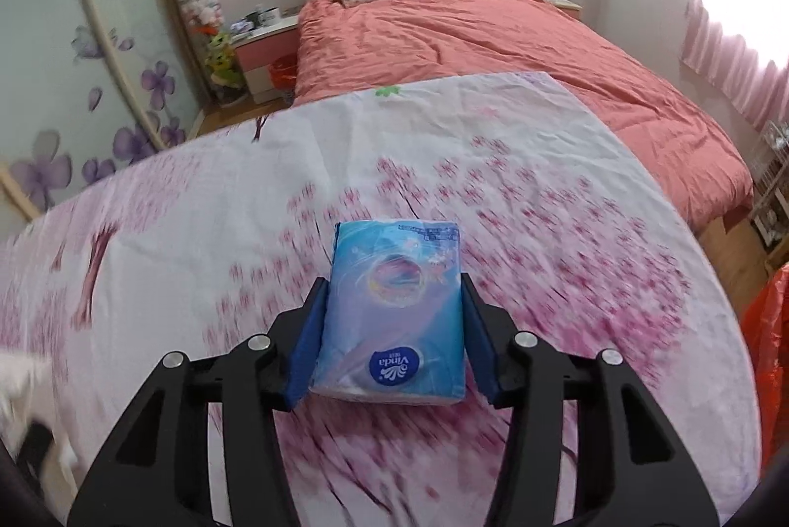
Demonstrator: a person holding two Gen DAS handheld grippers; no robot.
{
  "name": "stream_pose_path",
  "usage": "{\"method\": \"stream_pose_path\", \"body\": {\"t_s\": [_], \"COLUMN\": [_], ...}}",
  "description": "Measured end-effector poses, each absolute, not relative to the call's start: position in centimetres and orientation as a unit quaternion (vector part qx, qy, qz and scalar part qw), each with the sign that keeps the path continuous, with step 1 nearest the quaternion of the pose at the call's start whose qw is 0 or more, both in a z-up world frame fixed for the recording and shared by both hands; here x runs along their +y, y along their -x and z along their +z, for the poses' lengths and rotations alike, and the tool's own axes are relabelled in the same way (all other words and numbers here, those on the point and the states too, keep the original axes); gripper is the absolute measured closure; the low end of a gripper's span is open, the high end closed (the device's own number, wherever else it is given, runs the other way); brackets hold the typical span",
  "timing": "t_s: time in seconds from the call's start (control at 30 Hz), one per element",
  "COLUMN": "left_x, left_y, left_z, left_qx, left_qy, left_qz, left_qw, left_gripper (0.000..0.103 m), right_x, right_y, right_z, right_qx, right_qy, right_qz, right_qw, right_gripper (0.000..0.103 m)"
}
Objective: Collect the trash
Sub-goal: 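Carry the tissue and tissue pack over the orange basket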
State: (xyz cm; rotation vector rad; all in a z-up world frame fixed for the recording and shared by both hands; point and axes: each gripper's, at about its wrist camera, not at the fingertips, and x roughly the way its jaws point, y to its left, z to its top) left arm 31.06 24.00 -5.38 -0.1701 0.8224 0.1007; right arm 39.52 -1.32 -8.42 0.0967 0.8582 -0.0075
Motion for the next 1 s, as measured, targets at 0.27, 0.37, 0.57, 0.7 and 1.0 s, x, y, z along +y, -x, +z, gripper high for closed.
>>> {"method": "stream_pose_path", "body": {"t_s": [0.27,0.37,0.57,0.7,1.0], "left_x": [19.9,17.7,13.1,9.9,-0.7], "left_y": [-29.9,-29.3,-27.8,-26.8,-24.2], "left_z": [-4.3,-3.5,-1.5,-0.2,2.7], "left_qx": [0.396,0.391,0.377,0.368,0.345], "left_qy": [0.076,0.07,0.057,0.049,0.029], "left_qz": [0.016,-0.001,-0.043,-0.076,-0.185], "left_qw": [0.915,0.918,0.923,0.925,0.92], "left_gripper": [0.059,0.059,0.059,0.059,0.059], "right_x": [-5.0,-6.8,-10.9,-13.7,-21.5], "right_y": [-33.0,-30.7,-26.6,-23.9,-18.6], "right_z": [-7.3,-6.3,-3.9,-2.8,-0.4], "right_qx": [0.403,0.397,0.373,0.354,0.296], "right_qy": [-0.018,-0.03,-0.062,-0.089,-0.134], "right_qz": [0.02,0.031,0.047,0.041,-0.019], "right_qw": [0.915,0.917,0.925,0.93,0.946], "right_gripper": [0.051,0.051,0.051,0.051,0.051]}}
